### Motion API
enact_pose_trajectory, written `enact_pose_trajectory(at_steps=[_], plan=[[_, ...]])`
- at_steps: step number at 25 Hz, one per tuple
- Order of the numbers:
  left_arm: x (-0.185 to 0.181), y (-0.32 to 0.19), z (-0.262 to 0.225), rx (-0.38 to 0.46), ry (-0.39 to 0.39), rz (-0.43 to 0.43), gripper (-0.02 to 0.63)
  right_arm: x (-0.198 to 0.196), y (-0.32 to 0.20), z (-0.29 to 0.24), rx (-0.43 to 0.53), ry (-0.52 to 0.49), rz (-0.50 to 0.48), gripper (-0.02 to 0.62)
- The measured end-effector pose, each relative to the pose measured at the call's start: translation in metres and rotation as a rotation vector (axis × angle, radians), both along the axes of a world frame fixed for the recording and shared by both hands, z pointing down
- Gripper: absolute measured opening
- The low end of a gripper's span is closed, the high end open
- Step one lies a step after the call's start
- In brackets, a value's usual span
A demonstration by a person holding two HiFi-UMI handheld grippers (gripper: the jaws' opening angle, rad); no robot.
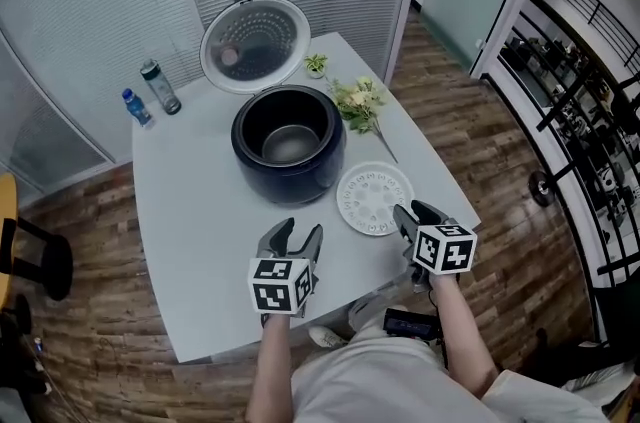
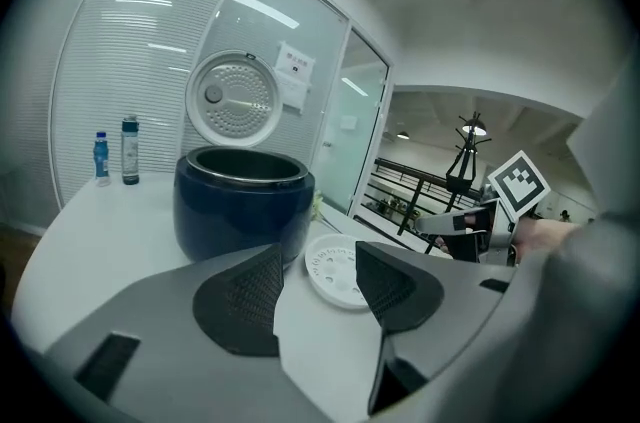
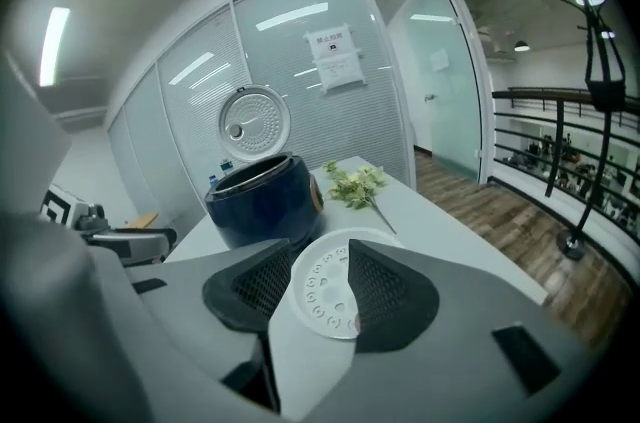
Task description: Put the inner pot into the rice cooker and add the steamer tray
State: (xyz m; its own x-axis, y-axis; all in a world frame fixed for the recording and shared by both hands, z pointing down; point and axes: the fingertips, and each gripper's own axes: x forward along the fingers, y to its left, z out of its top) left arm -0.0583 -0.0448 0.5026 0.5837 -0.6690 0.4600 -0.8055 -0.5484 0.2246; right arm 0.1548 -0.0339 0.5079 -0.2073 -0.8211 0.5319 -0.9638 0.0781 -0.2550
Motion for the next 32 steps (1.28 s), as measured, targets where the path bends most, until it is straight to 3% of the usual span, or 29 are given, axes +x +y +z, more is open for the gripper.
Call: enact_pose_trajectory(at_steps=[4, 8, 13, 17, 22, 32], plan=[[0.019, -0.003, 0.016, -0.026, -0.026, 0.017, 0.235, -0.003, -0.001, 0.021, -0.045, -0.019, -0.039, 0.190], [0.039, -0.013, 0.047, -0.061, -0.135, 0.032, 0.236, 0.005, -0.011, 0.042, -0.097, -0.003, -0.075, 0.190], [0.067, -0.020, 0.087, -0.143, -0.166, 0.048, 0.236, 0.032, -0.026, 0.066, -0.139, -0.016, -0.080, 0.190], [0.079, -0.026, 0.109, -0.208, -0.111, 0.026, 0.236, 0.049, -0.042, 0.076, -0.118, -0.036, -0.075, 0.190], [0.092, -0.040, 0.132, -0.291, 0.000, -0.036, 0.236, 0.068, -0.054, 0.107, -0.172, -0.012, -0.088, 0.190], [0.101, -0.063, 0.171, -0.398, -0.014, -0.147, 0.235, 0.091, -0.075, 0.149, -0.237, -0.024, -0.088, 0.190]])
